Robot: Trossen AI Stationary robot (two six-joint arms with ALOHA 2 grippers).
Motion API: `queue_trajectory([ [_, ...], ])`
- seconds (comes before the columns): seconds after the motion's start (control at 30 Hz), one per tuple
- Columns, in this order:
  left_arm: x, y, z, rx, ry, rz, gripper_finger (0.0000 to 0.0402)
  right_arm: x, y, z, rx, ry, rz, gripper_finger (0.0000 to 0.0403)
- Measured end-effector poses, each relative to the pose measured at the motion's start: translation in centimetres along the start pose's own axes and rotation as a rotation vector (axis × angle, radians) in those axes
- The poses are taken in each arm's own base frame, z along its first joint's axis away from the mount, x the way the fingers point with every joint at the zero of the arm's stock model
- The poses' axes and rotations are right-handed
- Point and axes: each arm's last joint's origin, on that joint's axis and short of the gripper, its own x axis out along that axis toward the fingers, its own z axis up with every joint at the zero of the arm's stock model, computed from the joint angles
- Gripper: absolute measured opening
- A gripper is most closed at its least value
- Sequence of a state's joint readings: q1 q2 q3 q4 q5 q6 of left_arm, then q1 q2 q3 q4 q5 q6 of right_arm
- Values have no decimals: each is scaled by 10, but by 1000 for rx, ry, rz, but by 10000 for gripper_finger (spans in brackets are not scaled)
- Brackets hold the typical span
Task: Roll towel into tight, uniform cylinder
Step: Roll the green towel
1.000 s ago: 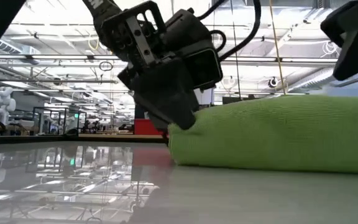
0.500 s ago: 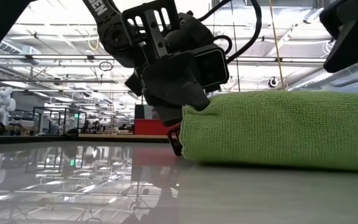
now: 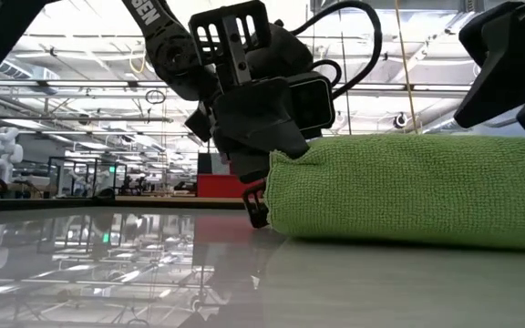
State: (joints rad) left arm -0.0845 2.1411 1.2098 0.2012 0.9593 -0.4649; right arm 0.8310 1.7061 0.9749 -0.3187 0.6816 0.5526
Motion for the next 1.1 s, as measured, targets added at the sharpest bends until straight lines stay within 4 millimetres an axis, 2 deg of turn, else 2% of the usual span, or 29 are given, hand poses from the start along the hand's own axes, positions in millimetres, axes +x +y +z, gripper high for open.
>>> queue_trajectory([
  [0.67, 0, 0, -1, -16, 10, -8, 13, 0, 1, 0, 6, -3, 11, 219],
  [1.1, -1, 0, -1, -73, 24, -31, 13, 18, 18, -18, 36, 25, -4, 217],
])
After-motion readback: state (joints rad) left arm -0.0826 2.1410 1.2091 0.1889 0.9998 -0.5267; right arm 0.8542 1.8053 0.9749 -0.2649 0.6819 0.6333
